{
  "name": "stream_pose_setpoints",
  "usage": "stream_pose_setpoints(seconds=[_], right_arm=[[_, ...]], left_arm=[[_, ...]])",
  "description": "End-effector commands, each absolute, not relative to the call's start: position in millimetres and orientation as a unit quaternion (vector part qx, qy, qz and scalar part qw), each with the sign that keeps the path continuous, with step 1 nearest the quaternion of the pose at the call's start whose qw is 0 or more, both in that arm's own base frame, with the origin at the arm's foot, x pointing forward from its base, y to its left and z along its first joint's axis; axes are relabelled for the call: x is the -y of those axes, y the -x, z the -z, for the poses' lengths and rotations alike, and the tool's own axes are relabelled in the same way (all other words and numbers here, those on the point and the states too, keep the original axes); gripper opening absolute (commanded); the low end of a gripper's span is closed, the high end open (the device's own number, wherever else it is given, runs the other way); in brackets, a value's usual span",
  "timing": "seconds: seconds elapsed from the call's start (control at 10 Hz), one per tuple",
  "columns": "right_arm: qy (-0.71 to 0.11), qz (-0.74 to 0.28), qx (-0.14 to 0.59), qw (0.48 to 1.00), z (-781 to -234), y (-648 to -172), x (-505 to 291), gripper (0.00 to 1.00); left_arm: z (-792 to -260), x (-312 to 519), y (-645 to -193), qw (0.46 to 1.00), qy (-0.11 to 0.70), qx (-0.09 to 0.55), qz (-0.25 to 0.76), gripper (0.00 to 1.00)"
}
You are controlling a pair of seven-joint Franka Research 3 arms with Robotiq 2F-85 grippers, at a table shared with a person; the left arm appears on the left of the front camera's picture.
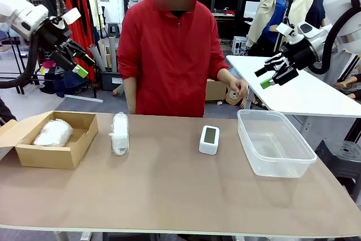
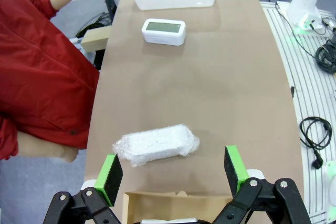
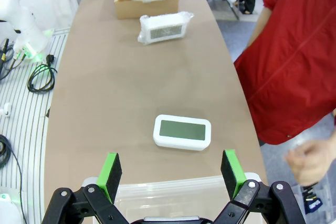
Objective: Separate and place wrapped and unwrapped clocks.
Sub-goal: Pick up the Digital clock indicated by the person.
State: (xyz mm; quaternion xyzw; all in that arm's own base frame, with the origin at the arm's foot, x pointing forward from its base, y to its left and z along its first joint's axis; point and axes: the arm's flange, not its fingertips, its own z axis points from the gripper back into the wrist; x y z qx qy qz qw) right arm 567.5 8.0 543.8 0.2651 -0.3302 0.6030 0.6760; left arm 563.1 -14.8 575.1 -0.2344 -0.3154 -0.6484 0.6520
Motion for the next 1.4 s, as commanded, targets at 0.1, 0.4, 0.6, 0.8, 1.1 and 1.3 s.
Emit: stream_pose_setpoints(seconds=[0.1,0.4,0.6,0.8,1.1,1.3], right_arm=[[-0.263,-0.603,0.332,0.676,-545.4,-567.7,-8.1,1.00],[-0.263,-0.603,0.332,0.676,-545.4,-567.7,-8.1,1.00],[-0.263,-0.603,0.332,0.676,-545.4,-567.7,-8.1,1.00],[-0.263,-0.603,0.332,0.676,-545.4,-567.7,-8.1,1.00],[-0.263,-0.603,0.332,0.676,-545.4,-567.7,-8.1,1.00],[-0.263,-0.603,0.332,0.676,-545.4,-567.7,-8.1,1.00]], left_arm=[[-575.6,14.1,-561.0,0.653,0.232,0.311,0.650,1.00],[-575.6,14.1,-561.0,0.653,0.232,0.311,0.650,1.00],[-575.6,14.1,-561.0,0.653,0.232,0.311,0.650,1.00],[-575.6,14.1,-561.0,0.653,0.232,0.311,0.650,1.00],[-575.6,14.1,-561.0,0.653,0.232,0.311,0.650,1.00],[-575.6,14.1,-561.0,0.653,0.232,0.311,0.650,1.00]])
